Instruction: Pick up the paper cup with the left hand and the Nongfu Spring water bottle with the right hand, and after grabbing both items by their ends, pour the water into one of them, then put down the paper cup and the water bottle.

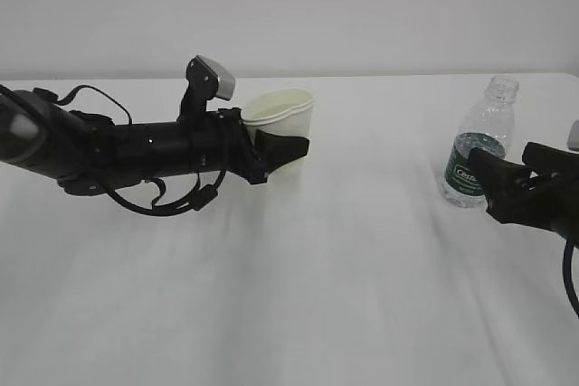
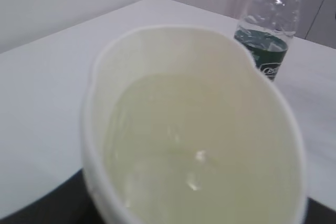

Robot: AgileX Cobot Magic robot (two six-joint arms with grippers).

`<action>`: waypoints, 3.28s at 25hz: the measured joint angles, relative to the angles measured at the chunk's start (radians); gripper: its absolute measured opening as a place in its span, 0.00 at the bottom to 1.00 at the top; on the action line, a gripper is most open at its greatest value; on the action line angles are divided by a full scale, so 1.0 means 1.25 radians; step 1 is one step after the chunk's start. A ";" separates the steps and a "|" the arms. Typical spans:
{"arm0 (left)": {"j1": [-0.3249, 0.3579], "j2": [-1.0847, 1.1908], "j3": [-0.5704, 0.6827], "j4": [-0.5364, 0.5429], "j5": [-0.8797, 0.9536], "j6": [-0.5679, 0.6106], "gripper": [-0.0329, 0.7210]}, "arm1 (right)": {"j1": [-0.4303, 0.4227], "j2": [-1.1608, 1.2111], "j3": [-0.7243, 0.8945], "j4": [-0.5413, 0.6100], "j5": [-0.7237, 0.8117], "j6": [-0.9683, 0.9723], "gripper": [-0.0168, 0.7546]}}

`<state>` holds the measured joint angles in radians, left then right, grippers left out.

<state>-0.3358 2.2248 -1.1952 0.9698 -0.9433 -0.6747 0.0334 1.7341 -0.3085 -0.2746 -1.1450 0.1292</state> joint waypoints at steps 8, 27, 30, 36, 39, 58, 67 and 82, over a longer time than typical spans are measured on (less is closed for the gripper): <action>0.048 0.000 0.000 0.000 -0.002 0.000 0.57 | 0.000 0.000 0.000 -0.029 0.000 0.000 0.78; 0.217 -0.006 0.093 0.003 -0.095 0.000 0.57 | 0.000 0.000 0.000 -0.040 0.000 0.000 0.78; 0.241 -0.009 0.115 -0.006 -0.106 0.000 0.57 | 0.000 0.000 0.000 -0.040 0.000 0.002 0.78; 0.277 -0.013 0.135 -0.032 -0.112 0.000 0.57 | 0.000 0.000 0.000 -0.040 0.000 0.002 0.78; 0.284 -0.014 0.137 -0.043 -0.112 0.027 0.57 | 0.000 0.000 0.000 -0.044 0.000 0.002 0.78; 0.284 -0.015 0.168 -0.143 -0.112 0.129 0.54 | 0.000 0.000 0.000 -0.051 0.000 0.003 0.78; 0.284 -0.015 0.223 -0.274 -0.132 0.225 0.54 | 0.000 0.000 0.000 -0.051 0.000 0.003 0.78; 0.286 -0.022 0.313 -0.392 -0.138 0.311 0.53 | 0.000 0.000 0.000 -0.055 0.000 0.003 0.78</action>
<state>0.0215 2.1971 -0.8041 0.4796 -1.1162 -0.2865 0.0334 1.7341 -0.3085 -0.3429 -1.1450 0.1334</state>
